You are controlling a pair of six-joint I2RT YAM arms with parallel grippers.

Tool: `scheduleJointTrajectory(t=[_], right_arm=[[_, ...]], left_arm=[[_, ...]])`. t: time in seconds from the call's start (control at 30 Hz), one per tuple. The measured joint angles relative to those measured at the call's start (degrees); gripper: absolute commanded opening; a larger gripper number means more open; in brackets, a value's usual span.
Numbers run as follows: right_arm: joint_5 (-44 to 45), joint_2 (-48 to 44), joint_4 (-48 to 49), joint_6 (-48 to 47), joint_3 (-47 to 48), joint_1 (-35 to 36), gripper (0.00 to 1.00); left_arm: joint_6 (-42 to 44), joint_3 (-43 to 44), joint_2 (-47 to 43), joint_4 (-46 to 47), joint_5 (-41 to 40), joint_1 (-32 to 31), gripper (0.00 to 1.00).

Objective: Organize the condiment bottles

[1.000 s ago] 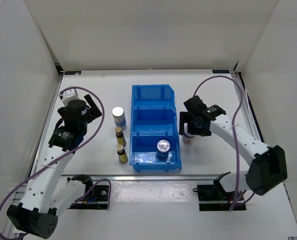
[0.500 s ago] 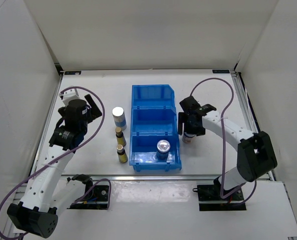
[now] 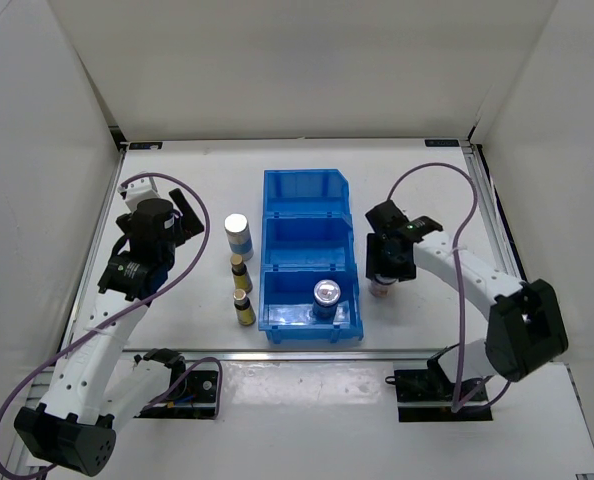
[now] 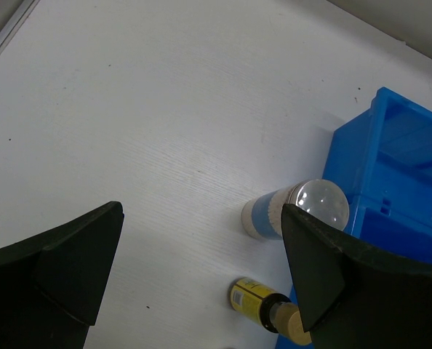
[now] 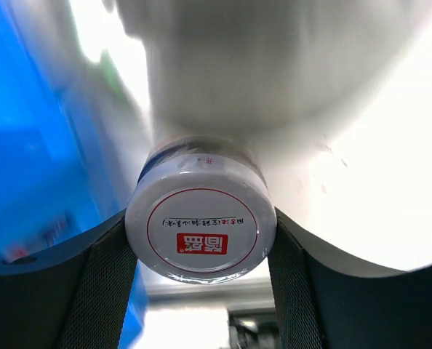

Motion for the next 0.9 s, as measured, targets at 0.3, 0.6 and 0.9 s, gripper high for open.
scheduleJointTrajectory(t=[0.3, 0.6, 0.9], right_arm=[[6.2, -13.9, -14.2, 2.2, 6.8, 10.7, 0.09], [11.1, -9.4, -13.0, 1.4, 24.4, 30.0, 0.0], [5.7, 10.5, -5.9, -1.4, 27.8, 36.0, 0.0]], left_arm=[[0.0, 0.0, 0.0, 0.0, 0.0, 0.0, 1.0], [0.0, 0.0, 0.0, 0.0, 0.0, 0.0, 1.0], [0.0, 0.0, 0.0, 0.0, -0.2, 0.0, 1.0]])
